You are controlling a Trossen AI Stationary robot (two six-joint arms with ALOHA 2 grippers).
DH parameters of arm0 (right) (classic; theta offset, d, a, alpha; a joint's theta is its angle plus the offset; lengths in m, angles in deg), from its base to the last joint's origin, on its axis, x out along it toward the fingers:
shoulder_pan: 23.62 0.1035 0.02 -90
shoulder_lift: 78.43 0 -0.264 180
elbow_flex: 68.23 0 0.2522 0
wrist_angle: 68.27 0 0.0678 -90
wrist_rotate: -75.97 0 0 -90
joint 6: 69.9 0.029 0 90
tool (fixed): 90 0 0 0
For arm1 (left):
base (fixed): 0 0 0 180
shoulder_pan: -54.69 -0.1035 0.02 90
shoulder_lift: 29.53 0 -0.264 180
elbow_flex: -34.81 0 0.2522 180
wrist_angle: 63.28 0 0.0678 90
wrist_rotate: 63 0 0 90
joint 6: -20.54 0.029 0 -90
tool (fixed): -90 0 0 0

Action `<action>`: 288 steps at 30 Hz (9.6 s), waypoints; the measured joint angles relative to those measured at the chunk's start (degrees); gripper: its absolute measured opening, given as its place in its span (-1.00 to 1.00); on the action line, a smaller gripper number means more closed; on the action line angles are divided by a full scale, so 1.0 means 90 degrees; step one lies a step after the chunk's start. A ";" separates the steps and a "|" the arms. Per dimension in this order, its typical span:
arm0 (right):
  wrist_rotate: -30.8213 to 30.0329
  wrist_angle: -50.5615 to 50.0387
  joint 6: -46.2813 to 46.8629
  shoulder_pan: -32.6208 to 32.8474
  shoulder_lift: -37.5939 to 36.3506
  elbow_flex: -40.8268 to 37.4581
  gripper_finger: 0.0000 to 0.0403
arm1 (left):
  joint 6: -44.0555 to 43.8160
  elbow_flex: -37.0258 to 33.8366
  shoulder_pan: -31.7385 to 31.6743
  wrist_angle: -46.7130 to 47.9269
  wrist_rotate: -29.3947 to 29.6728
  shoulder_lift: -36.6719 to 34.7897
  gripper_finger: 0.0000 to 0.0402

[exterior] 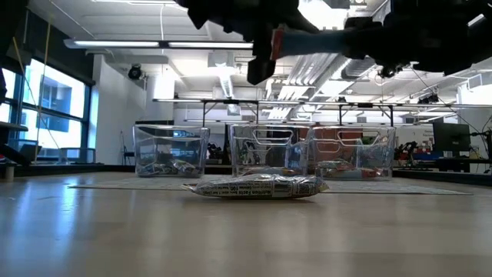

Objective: Pick and place Granola Bars by type
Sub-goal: Put the red granola bar into the right transparent bin, then put the yellow granola bar into the middle transparent bin

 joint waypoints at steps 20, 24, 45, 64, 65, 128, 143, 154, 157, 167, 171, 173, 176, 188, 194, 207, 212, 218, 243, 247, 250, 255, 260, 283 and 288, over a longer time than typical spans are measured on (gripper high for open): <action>0.0274 0.0010 -0.0005 -0.0005 0.0005 0.0000 -0.63 | -0.0126 -0.0002 0.0002 -0.0172 -0.0186 0.0027 -0.58; 0.0312 0.0007 -0.0007 -0.0007 0.0005 0.0000 -0.74 | -0.0121 -0.0002 0.0005 -0.0162 -0.0154 0.0027 -0.58; -0.1097 -0.0816 0.0578 0.0006 0.0003 -0.0002 -0.84 | 0.0334 -0.0002 -0.0008 -0.0174 0.0673 0.0032 -0.19; -0.1500 -0.1115 0.1197 0.0067 -0.0034 -0.0002 -0.84 | 0.0869 -0.0005 -0.0342 -0.0341 0.2098 -0.0115 -0.19; -0.1656 -0.1121 0.1308 0.0092 -0.0040 -0.0001 -0.83 | 0.0966 0.0000 -0.0415 -0.0421 0.2288 -0.0124 -0.19; -0.2951 -0.1356 0.2363 -0.1366 0.0373 0.1006 -0.42 | 0.1875 -0.0007 -0.0799 0.3582 0.1780 -0.2389 -0.19; -0.1788 -0.1048 0.3217 0.1153 0.2185 0.1025 -0.42 | -0.0220 -0.0010 0.0437 0.6319 0.5806 -0.3428 -0.19; -0.1049 -0.0373 0.2873 0.1635 0.4725 0.2405 -0.41 | -0.0499 -0.0012 0.0835 0.6355 0.5613 -0.3198 -0.19; -0.1061 -0.0999 0.2506 0.1654 0.5224 0.3003 -0.37 | -0.0612 -0.0012 0.0943 0.6361 0.5538 -0.3198 -0.19; -0.1303 -0.1132 0.1875 0.1651 0.5527 0.3545 -0.21 | -0.0631 -0.0012 0.1401 0.6366 0.5497 -0.3198 -0.19; -0.1398 -0.1235 0.1873 0.1651 0.5505 0.3536 -0.12 | -0.0625 -0.0012 0.1480 0.6366 0.5497 -0.3196 -0.19; -0.1445 -0.1230 0.1886 0.1647 0.5498 0.3536 -0.08 | -0.0626 -0.0012 0.1477 0.6366 0.5497 -0.3196 -0.19; -0.1595 -0.1357 0.2057 0.1644 0.5498 0.3536 -0.03 | -0.0622 -0.0012 0.1462 0.6366 0.5500 -0.3196 -0.19; -0.1956 -0.1824 0.2525 0.1558 0.5547 0.3387 0.04 | -0.0612 -0.0012 0.1462 0.6366 0.5434 -0.3196 -0.19; -0.1632 -0.1798 0.3025 0.1367 0.5536 0.3162 -0.04 | -0.0630 -0.0012 0.1462 0.6358 0.5399 -0.3196 -0.19; -0.1346 -0.1354 0.2282 0.1288 0.5391 0.3043 -0.37 | -0.0809 -0.0012 0.1462 0.6352 0.5378 -0.3196 -0.19; -0.1559 -0.2210 0.2069 0.1225 0.4698 0.3047 -0.40 | -0.1119 -0.0012 0.1462 0.6354 0.5378 -0.3196 -0.19; -0.2660 -0.3938 0.1703 0.1097 0.3059 0.3058 -0.41 | -0.1180 -0.0012 0.1462 0.6352 0.5381 -0.3196 -0.19; -0.4949 -0.4047 0.3484 -0.0736 -0.1641 0.0711 -0.41 | -0.1328 -0.0012 0.1462 0.6339 0.5708 -0.3196 -0.19; -0.4296 -0.2551 0.3225 -0.0906 -0.1208 0.0680 -0.41 | -0.1326 -0.0012 0.1462 0.6339 0.5711 -0.3196 -0.19; -0.4019 -0.2141 0.3245 -0.1072 -0.0669 0.0752 -0.41 | -0.1325 -0.0012 0.1462 0.6338 0.5716 -0.3196 -0.19; -0.3898 -0.1637 0.3531 -0.1391 0.0621 0.1095 -0.41 | -0.1272 -0.0012 0.1462 0.6335 0.5842 -0.3196 -0.19; -0.3767 -0.2067 0.3519 -0.1631 0.1829 0.2123 -0.41 | -0.1275 -0.0012 0.1461 0.6335 0.5827 -0.3196 -0.19; -0.4113 -0.6648 0.3332 -0.2081 0.4979 0.5964 -0.41 | -0.1275 -0.0012 0.1461 0.6364 0.5701 -0.3196 -0.19; -0.4115 -0.6636 0.3325 -0.2076 0.4966 0.5965 -0.41 | -0.1275 -0.0012 0.1460 0.6364 0.5704 -0.3196 -0.19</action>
